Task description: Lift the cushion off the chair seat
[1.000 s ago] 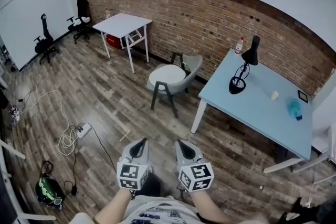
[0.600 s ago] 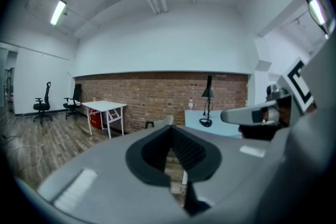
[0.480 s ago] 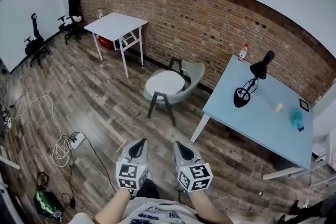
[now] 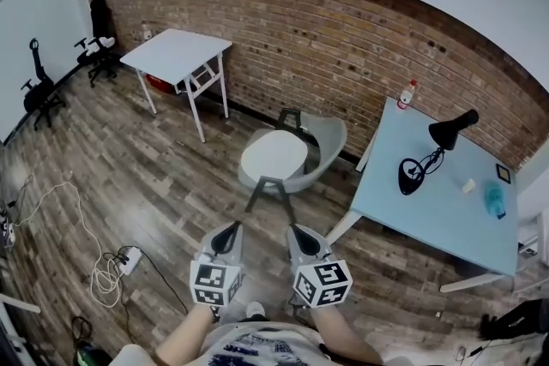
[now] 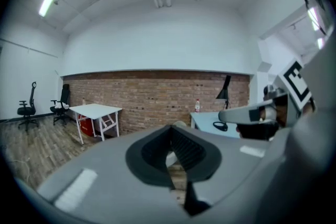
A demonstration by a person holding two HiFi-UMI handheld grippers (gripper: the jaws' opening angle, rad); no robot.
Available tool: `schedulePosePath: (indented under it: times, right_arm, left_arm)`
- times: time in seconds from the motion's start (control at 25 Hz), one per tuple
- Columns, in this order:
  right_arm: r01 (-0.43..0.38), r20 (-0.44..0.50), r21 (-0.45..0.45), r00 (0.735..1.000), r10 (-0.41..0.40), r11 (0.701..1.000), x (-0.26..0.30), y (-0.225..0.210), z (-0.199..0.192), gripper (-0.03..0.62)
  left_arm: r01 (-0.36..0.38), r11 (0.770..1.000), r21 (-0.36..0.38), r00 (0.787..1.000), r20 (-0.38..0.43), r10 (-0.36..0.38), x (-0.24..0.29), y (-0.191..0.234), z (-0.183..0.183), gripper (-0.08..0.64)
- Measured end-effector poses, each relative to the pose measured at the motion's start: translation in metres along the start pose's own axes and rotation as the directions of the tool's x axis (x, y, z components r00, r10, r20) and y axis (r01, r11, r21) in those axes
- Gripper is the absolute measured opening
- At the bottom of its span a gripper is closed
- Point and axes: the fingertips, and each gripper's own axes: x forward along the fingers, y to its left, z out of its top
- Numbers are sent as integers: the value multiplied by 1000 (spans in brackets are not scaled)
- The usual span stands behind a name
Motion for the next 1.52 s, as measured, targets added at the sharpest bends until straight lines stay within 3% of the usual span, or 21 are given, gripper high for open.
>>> schedulePosePath:
  times: [0.24, 0.68, 1.52]
  right_arm:
    - [27, -17, 9, 999, -27, 1000, 49, -1, 5, -2]
    - [42, -47, 4, 998, -41, 999, 118, -30, 6, -2]
    - [92, -98, 62, 992, -85, 994, 314, -222, 63, -2]
  left_arm:
    - [20, 996, -87, 1000, 3, -19, 26, 47, -3, -9]
    - [20, 995, -93, 1000, -15, -21, 82, 94, -7, -9]
    - [86, 995, -46, 986, -136, -92, 357, 160, 27, -9]
